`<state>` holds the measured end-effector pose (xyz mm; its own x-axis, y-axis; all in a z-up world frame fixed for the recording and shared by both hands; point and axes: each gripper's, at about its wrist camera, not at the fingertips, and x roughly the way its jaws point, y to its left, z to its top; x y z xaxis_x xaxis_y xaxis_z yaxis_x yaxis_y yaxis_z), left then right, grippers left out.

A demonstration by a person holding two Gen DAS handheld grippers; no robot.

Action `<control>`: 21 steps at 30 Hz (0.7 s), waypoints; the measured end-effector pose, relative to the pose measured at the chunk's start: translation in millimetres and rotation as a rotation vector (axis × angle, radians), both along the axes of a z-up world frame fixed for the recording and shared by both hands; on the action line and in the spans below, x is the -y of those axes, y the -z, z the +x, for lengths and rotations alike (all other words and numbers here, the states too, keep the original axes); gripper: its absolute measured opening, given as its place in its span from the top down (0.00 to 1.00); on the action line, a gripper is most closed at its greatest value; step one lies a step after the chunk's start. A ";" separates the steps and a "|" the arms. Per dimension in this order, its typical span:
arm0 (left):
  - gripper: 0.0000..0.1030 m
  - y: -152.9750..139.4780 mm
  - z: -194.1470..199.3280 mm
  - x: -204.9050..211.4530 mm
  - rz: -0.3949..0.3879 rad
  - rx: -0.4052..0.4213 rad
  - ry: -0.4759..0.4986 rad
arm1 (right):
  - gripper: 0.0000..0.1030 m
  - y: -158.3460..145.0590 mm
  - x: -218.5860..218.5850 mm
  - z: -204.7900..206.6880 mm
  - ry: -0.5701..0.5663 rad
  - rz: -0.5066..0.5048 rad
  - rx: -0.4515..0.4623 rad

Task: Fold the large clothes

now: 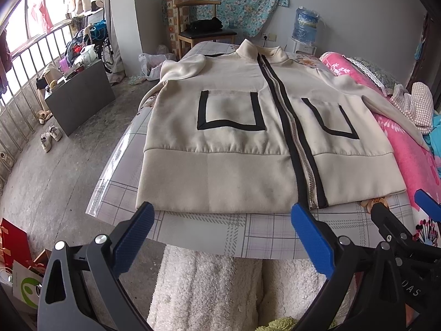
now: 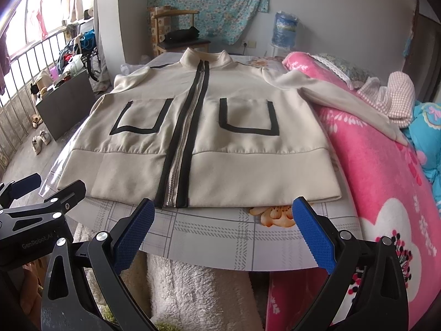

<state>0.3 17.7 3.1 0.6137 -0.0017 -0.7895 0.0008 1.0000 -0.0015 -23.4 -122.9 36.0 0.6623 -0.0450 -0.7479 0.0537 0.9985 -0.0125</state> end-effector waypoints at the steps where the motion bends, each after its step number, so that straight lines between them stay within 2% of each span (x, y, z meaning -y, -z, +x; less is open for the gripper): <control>1: 0.05 0.5 -0.1 -0.1 0.000 0.000 -0.001 | 0.08 0.4 0.4 0.1 0.000 0.002 -0.001; 21: 0.05 1.7 0.1 -0.9 -0.003 -0.001 -0.005 | 0.08 1.9 -1.1 2.4 0.001 -0.019 0.009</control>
